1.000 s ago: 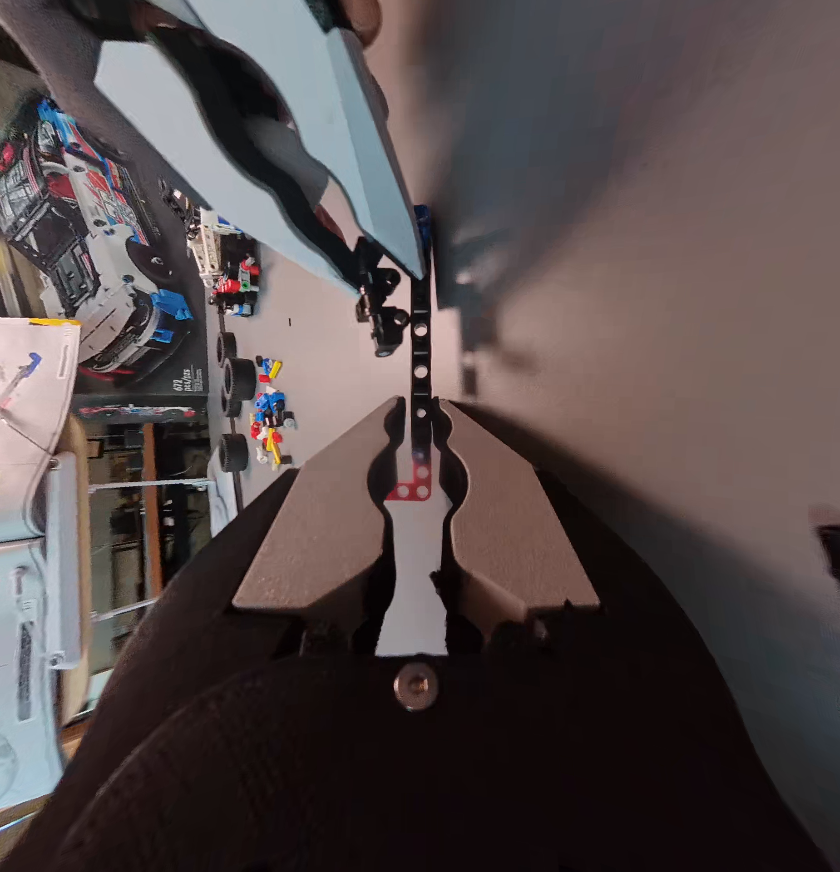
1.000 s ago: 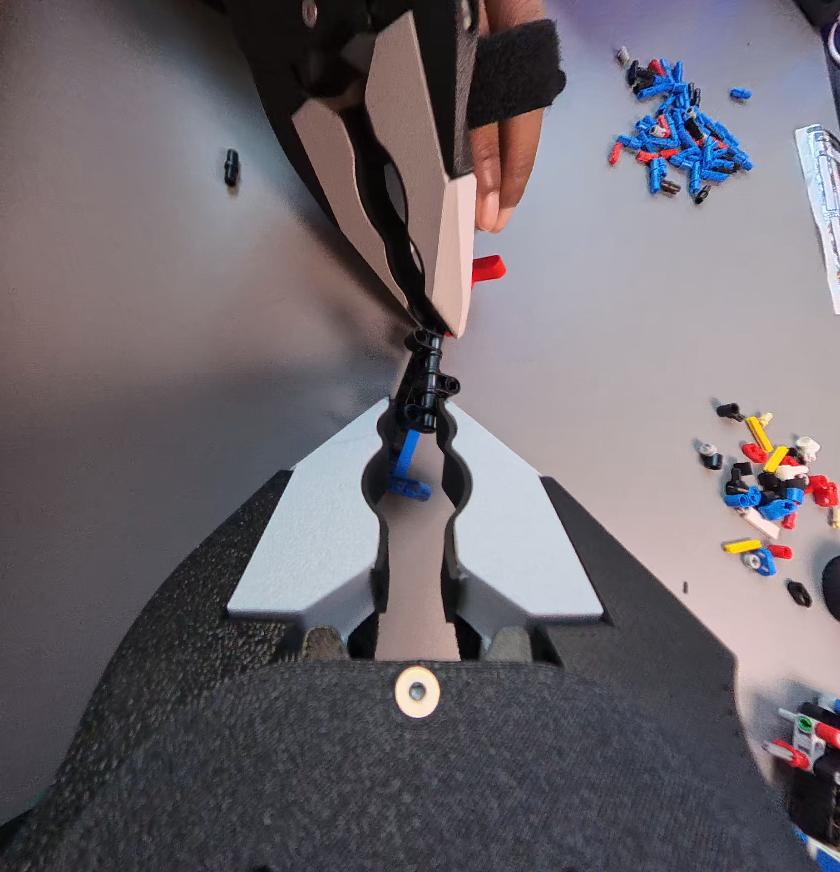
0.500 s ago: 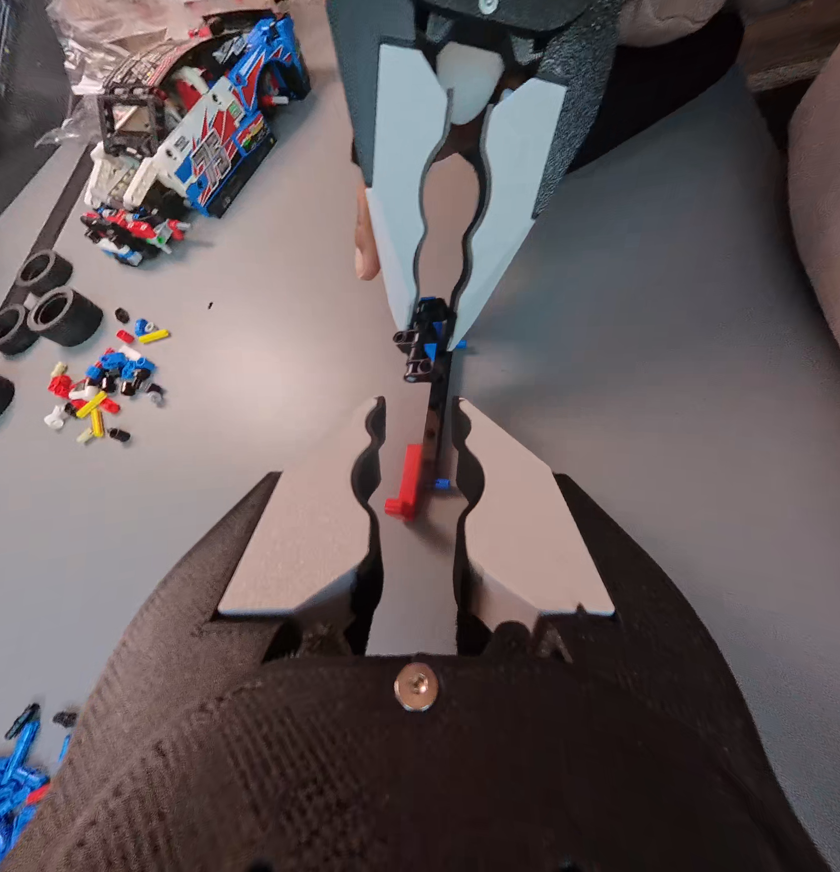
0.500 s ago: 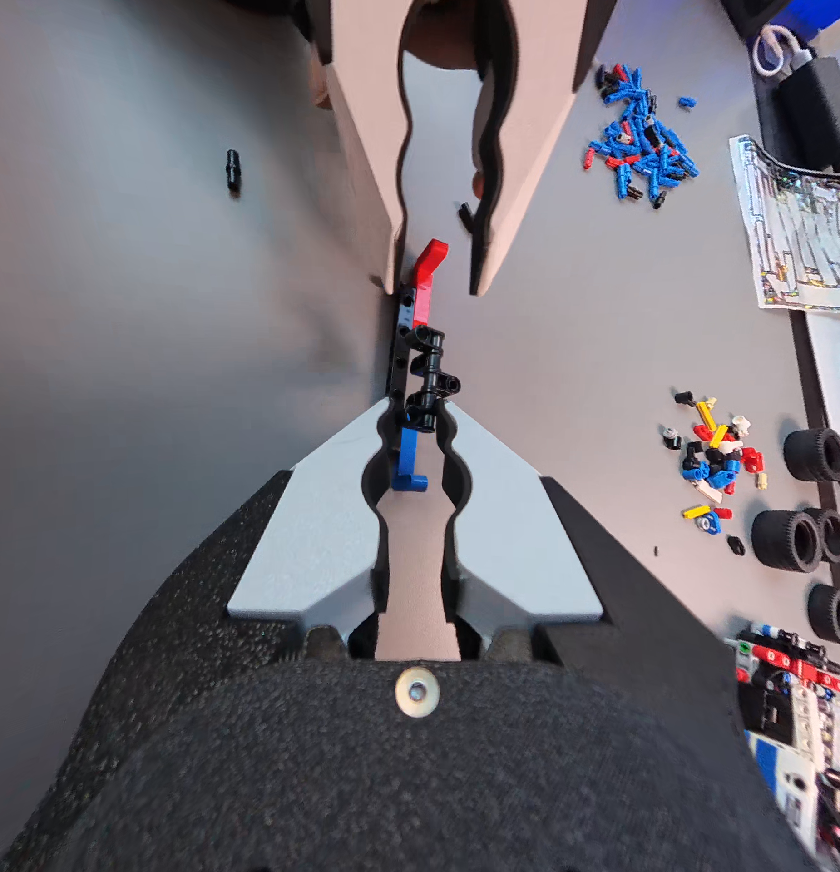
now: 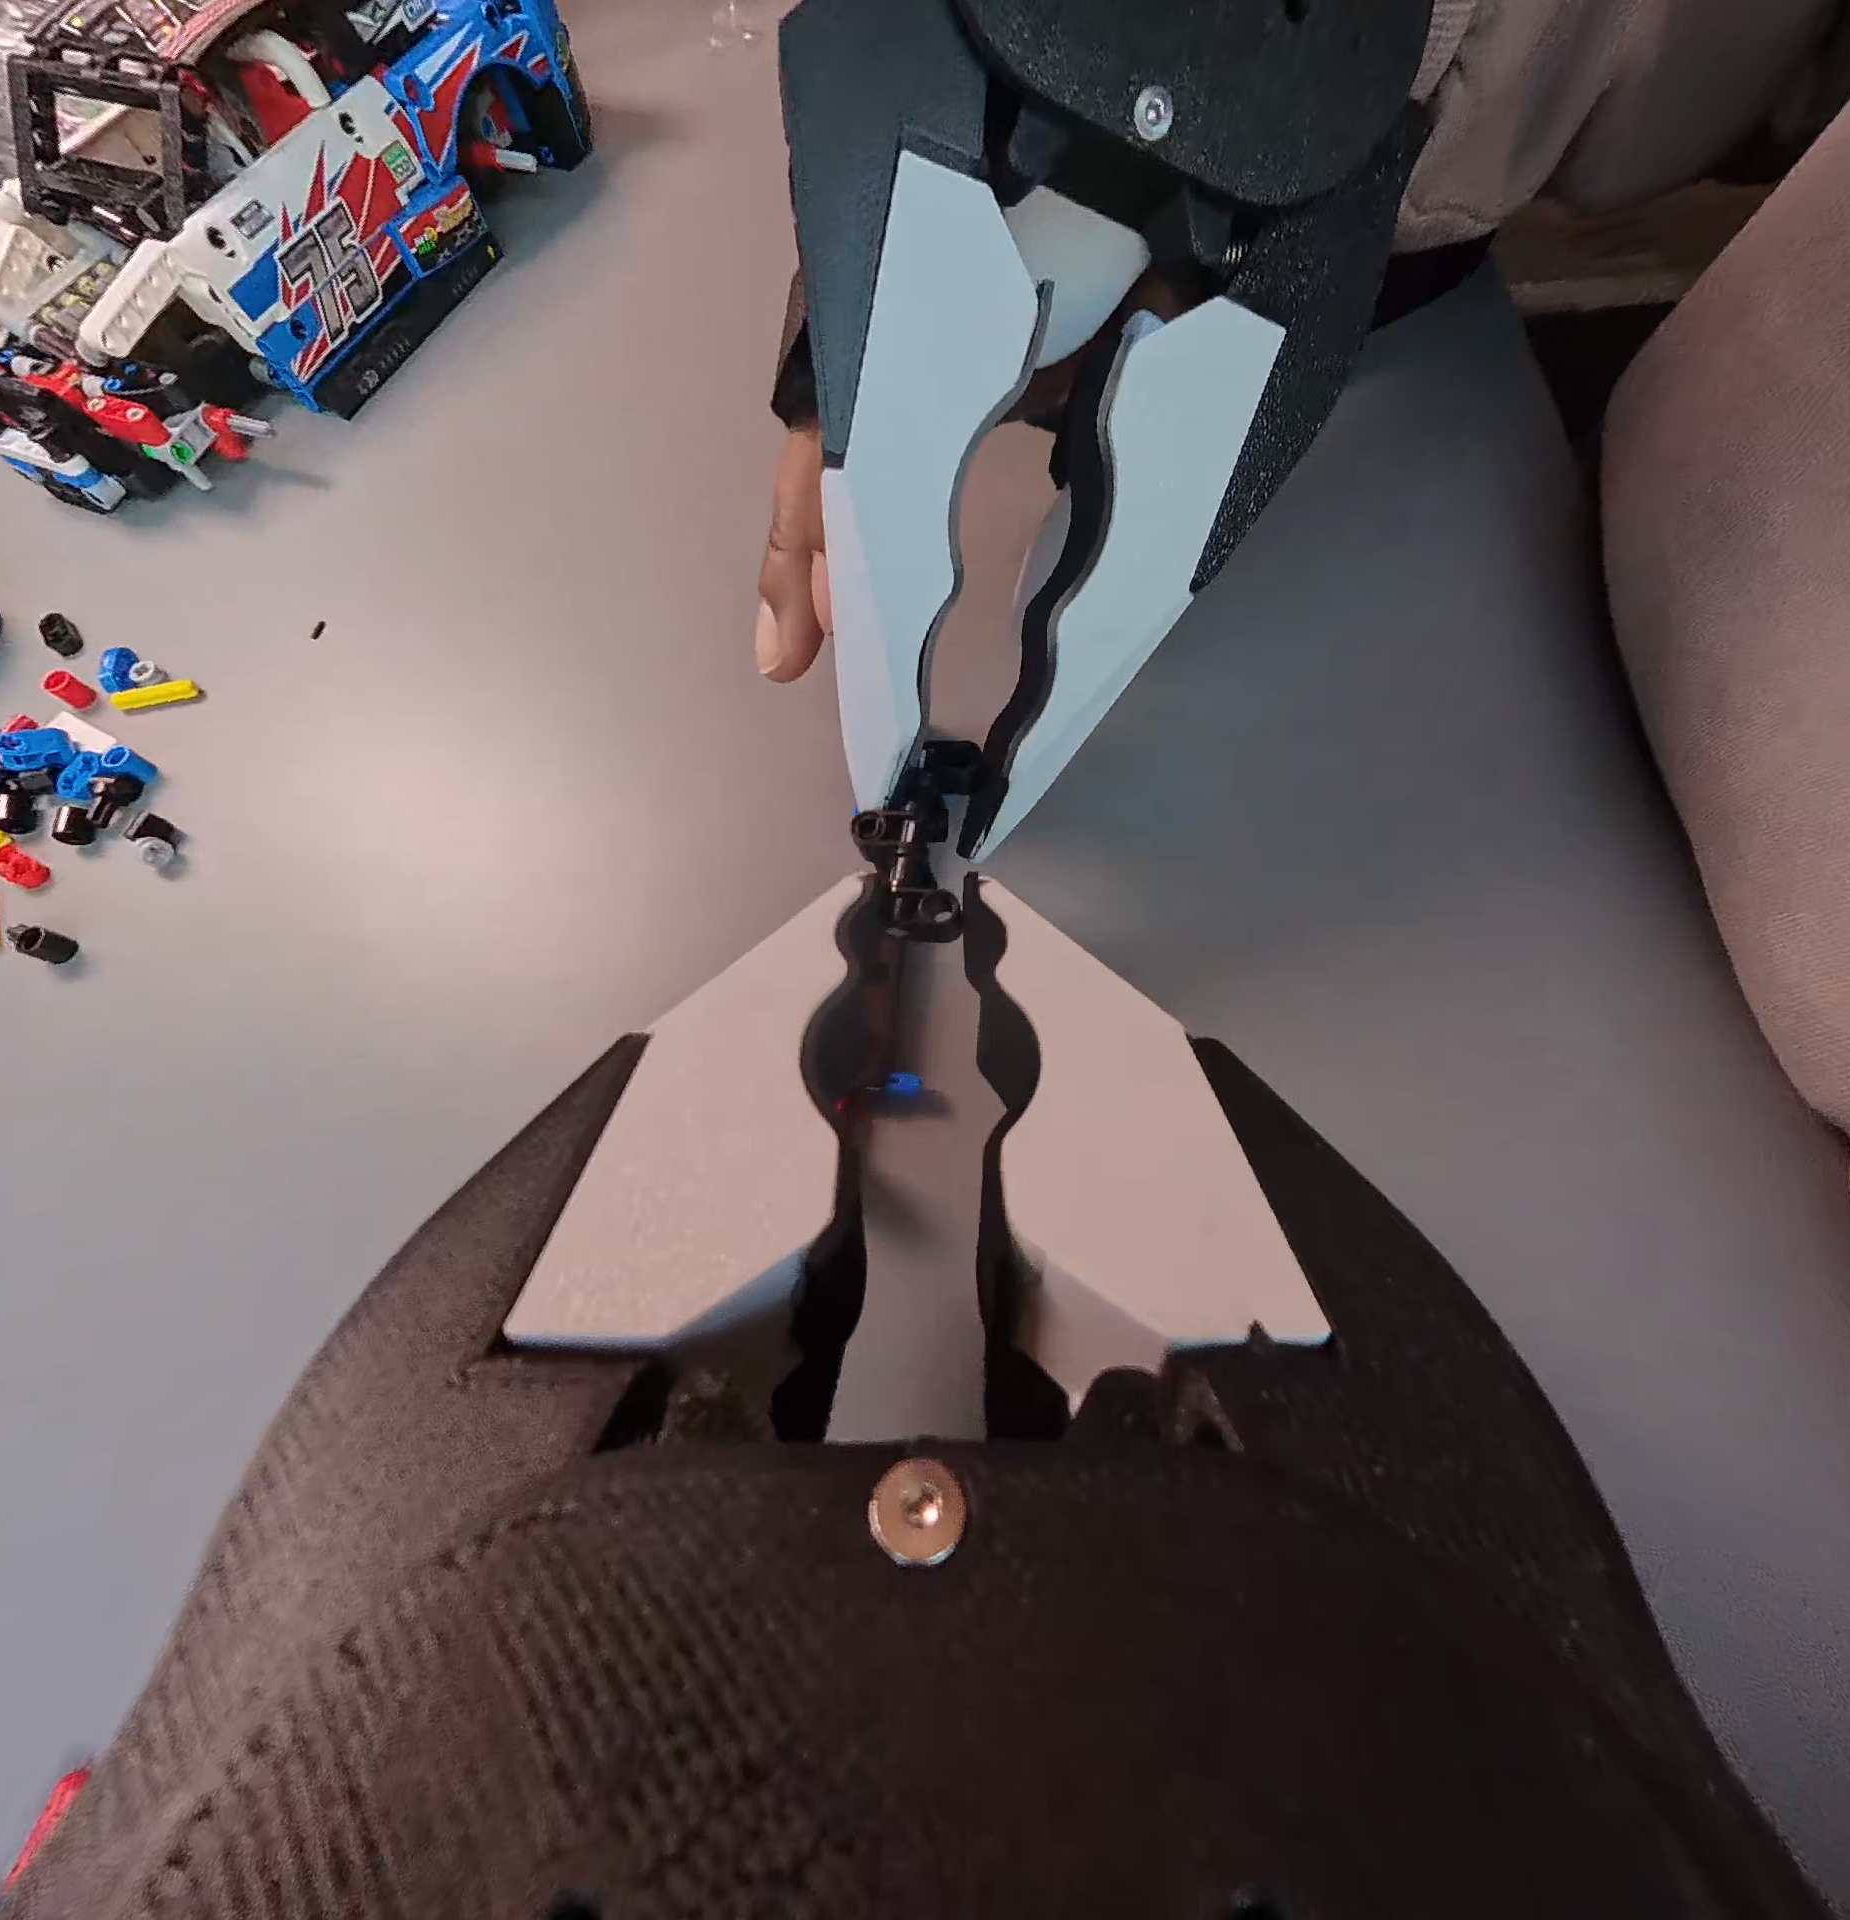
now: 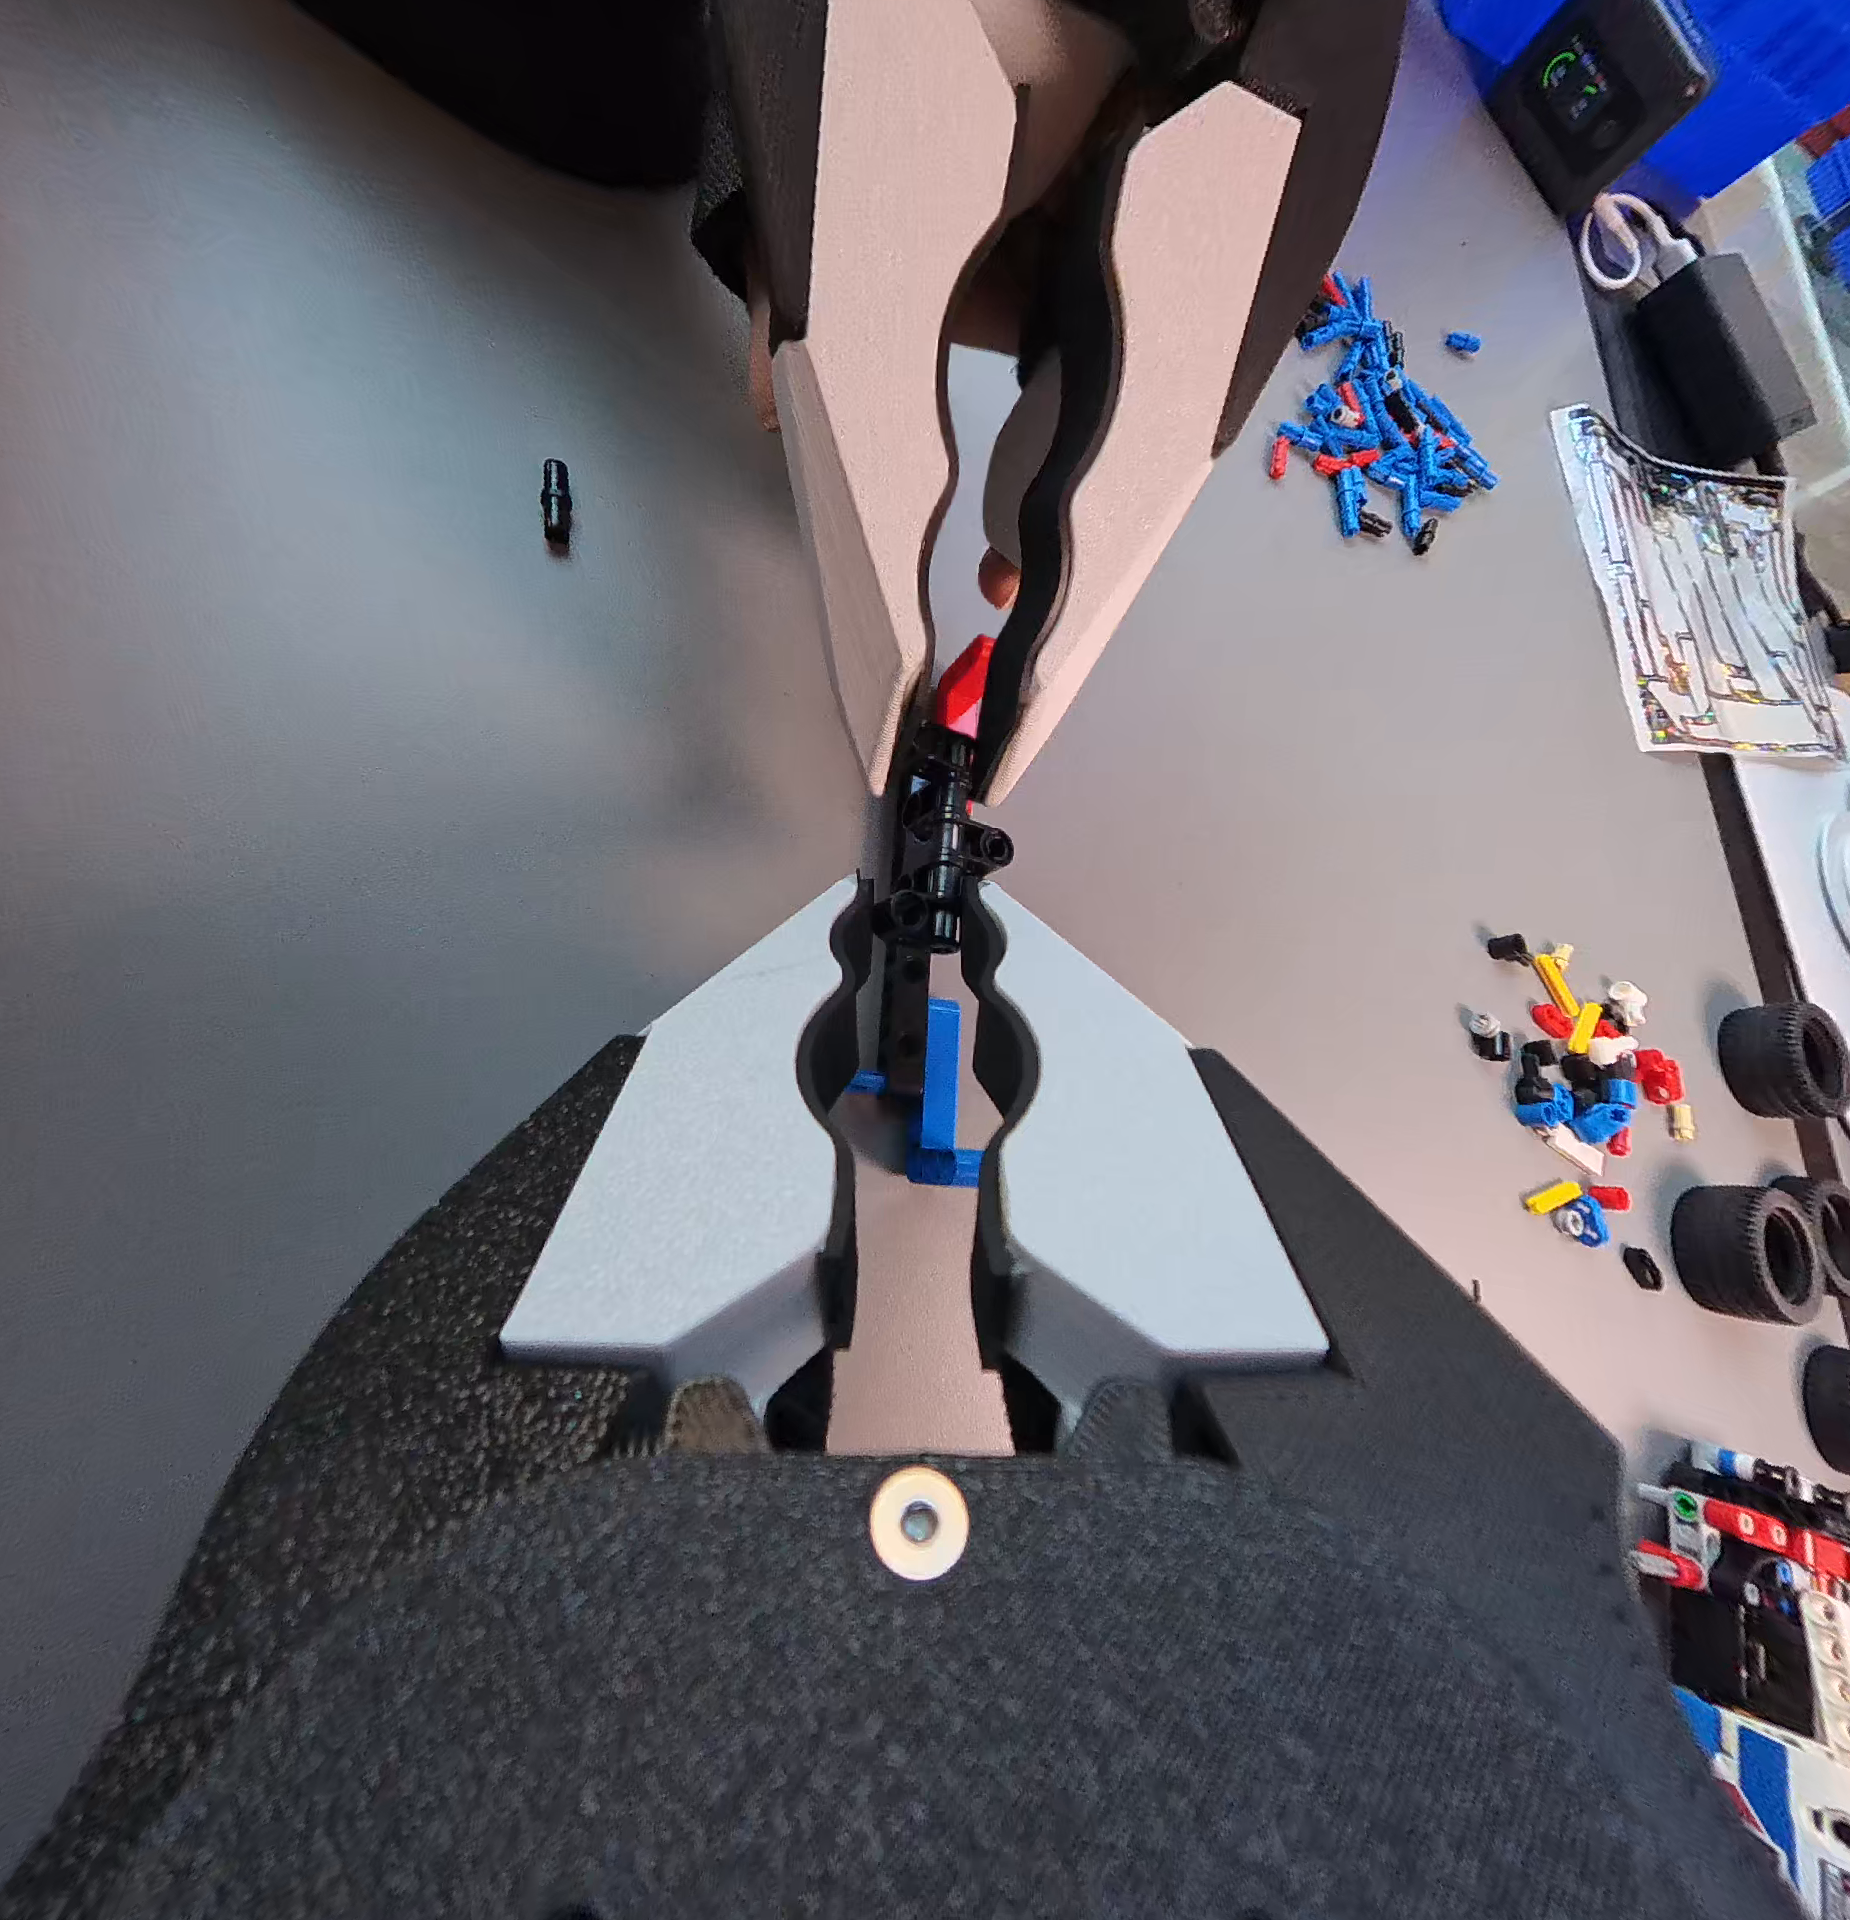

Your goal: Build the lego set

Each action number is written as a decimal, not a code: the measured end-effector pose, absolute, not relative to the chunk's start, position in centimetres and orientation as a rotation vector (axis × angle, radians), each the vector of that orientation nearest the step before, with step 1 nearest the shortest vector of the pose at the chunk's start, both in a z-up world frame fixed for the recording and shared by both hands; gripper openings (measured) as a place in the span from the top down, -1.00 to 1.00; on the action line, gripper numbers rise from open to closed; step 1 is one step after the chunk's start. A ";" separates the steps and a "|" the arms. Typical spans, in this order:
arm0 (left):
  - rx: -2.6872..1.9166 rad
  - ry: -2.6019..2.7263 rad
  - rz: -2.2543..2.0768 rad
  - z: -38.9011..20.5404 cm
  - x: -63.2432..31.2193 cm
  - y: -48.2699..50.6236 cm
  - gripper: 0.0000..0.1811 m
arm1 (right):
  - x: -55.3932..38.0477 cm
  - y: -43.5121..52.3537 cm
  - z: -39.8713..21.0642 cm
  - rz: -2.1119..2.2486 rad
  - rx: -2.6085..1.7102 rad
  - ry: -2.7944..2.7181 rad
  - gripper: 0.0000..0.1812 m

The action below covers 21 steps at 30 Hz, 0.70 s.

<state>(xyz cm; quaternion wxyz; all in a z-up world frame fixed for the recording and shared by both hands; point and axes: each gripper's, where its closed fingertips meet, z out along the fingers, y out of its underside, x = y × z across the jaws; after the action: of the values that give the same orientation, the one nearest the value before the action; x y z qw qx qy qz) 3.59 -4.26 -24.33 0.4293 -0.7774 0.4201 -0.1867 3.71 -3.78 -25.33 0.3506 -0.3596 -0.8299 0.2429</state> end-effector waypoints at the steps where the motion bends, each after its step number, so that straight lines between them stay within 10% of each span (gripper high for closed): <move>1: -1.944 1.064 -0.449 -24.5 3.6 -4.3 0.85 | 3.7 -3.8 -25.6 0.625 -0.935 -2.155 0.84; 21: -1.926 1.132 -0.360 -25.8 3.8 -4.5 0.85 | 2.9 -4.1 -25.9 0.774 -1.138 -2.270 0.85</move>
<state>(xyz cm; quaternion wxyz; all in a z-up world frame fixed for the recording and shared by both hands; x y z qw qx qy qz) 3.80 -4.53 -25.77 0.4256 -0.7703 0.4526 -0.1441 2.90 -4.08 -25.93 0.2412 -0.4162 -0.8298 0.2830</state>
